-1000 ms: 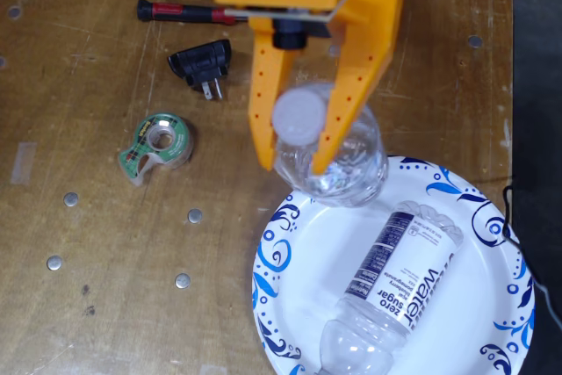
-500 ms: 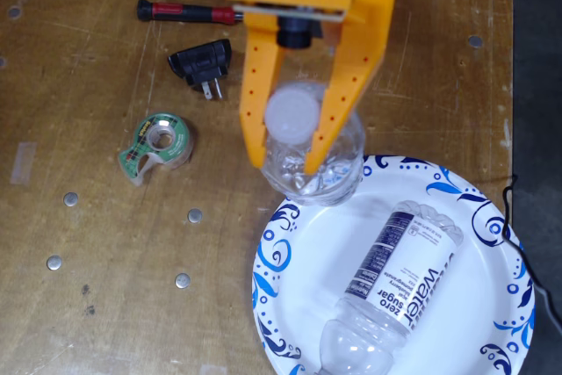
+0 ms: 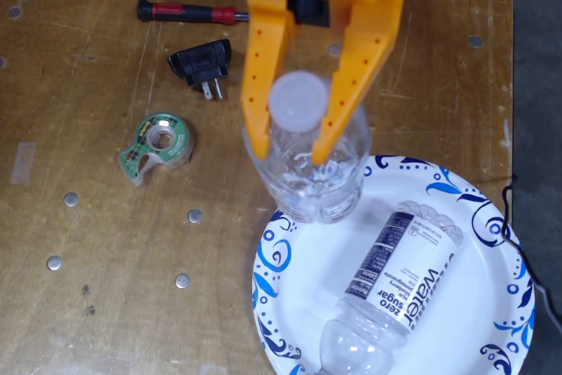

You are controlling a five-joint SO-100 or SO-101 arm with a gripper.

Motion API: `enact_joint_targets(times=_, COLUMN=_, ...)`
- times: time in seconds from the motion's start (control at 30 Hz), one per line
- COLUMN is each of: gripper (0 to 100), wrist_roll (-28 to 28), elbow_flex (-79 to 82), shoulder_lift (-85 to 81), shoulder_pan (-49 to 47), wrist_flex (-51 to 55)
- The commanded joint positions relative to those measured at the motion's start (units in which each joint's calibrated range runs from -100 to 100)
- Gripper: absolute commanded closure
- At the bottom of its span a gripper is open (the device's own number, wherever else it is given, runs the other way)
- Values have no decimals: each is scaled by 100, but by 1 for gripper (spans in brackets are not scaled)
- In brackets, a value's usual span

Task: Move the bottles to the plate

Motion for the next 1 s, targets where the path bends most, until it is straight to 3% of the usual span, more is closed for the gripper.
enact_joint_targets(times=0.0, gripper=93, wrist_roll=-5, elbow_flex=2086, shoulder_lift=-1401, shoulder_pan=69, wrist_flex=-945)
enact_joint_targets(times=0.27, gripper=93, wrist_roll=11, elbow_flex=5680, shoulder_lift=-2793, shoulder_pan=-18, wrist_flex=-3147)
enact_joint_targets(times=0.97, gripper=93, wrist_roll=-20, elbow_flex=9617, shoulder_lift=-2877, shoulder_pan=-546, wrist_flex=-7238)
